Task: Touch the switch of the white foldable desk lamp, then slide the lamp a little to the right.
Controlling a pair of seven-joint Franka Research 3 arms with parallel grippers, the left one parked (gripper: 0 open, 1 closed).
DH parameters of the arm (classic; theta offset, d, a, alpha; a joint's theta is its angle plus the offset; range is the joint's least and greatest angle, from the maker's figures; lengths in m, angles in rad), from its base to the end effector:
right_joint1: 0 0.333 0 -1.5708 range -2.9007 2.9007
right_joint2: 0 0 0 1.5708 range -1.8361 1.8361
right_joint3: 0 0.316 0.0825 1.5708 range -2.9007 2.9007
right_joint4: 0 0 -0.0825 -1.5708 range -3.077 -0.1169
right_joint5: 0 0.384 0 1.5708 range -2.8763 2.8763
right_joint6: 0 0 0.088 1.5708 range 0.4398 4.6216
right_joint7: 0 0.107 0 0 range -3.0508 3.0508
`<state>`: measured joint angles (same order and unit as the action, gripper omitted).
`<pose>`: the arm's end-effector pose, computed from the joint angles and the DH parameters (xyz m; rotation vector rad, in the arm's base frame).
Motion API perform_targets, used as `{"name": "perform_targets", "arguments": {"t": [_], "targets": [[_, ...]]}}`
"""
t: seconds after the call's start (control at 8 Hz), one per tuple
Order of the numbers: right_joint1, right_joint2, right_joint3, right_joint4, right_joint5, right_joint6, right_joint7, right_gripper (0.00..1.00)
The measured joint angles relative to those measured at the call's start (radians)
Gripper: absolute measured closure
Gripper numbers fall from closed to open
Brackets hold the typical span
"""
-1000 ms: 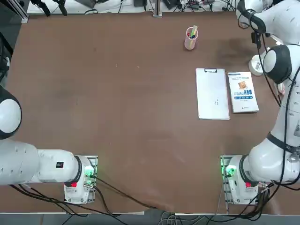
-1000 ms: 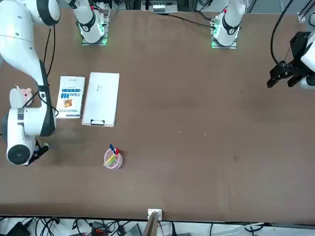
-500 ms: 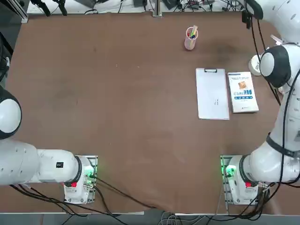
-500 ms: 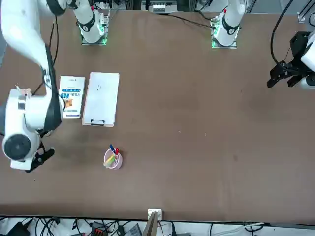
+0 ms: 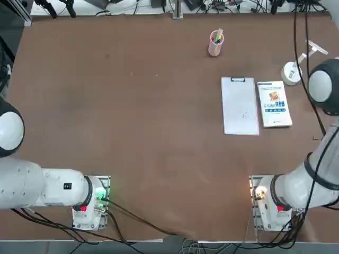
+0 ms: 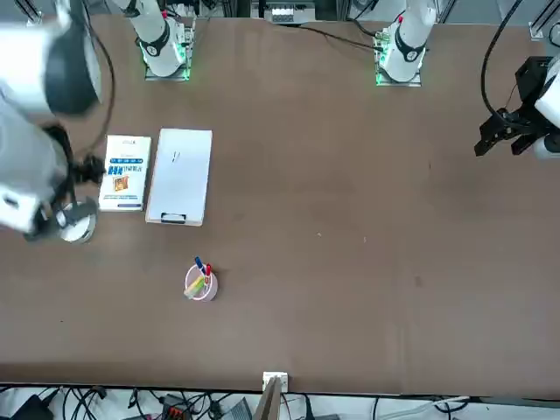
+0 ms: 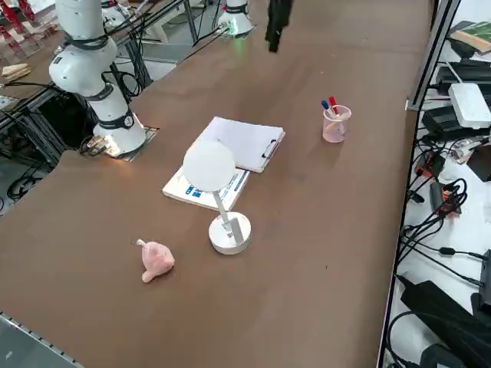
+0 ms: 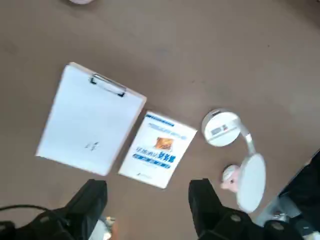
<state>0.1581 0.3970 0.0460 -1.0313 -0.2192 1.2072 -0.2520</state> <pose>0.6226 0.0924 0.6078 2.8758 0.5816 -0.3327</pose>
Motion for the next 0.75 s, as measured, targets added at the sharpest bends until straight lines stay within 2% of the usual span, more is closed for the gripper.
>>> {"name": "perform_targets", "arguments": {"t": [0.38,0.5,0.75], "targets": [[-0.015,-0.234,-0.012,-0.141,0.111,-0.038,0.182,0.0],[-0.036,-0.304,-0.019,-0.202,0.187,-0.036,0.251,0.0],[-0.11,-0.367,-0.03,-0.263,0.269,-0.019,0.29,0.0]]}}
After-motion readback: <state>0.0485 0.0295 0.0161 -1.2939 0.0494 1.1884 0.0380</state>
